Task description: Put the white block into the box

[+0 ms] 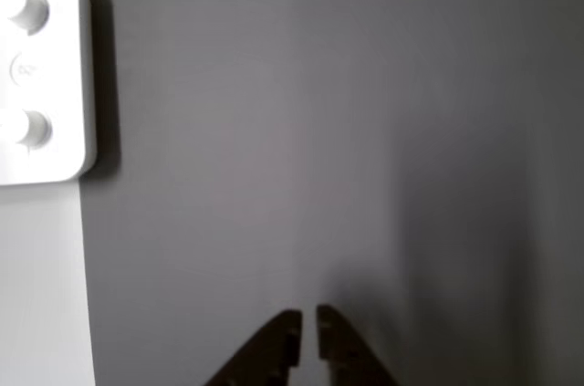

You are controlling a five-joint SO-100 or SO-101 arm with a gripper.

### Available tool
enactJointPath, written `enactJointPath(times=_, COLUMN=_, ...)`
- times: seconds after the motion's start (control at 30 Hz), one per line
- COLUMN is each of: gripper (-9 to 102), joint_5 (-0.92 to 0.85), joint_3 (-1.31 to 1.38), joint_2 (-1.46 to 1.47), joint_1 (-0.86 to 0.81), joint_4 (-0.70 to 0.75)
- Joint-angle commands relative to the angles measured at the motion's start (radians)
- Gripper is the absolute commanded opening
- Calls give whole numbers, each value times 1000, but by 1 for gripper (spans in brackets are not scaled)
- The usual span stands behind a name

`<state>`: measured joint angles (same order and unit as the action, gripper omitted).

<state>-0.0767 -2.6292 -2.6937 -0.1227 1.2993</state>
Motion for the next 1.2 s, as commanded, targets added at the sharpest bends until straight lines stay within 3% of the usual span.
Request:
enactJointPath(times=0.0, gripper=-2, joint_5=8, joint_3=147, joint_2=124, joint_1=-12, joint_4=3)
enactJointPath(times=0.5, gripper=-2, joint_5=63, joint_3=446, joint_2=506, joint_1=-43, joint_4=5)
enactJointPath(times=0.63, gripper=-2, joint_5=149, joint_3=552, joint_2=592, joint_1=-58, joint_4=11)
enactJointPath(times=1.0, gripper=-2, joint_5=95, joint_3=937, joint_2=848, joint_1=-109, joint_4=190)
enactJointPath(times=1.17, gripper=-2, joint_5=123, joint_3=994, joint_2=956, joint_1=-117, joint_4=193)
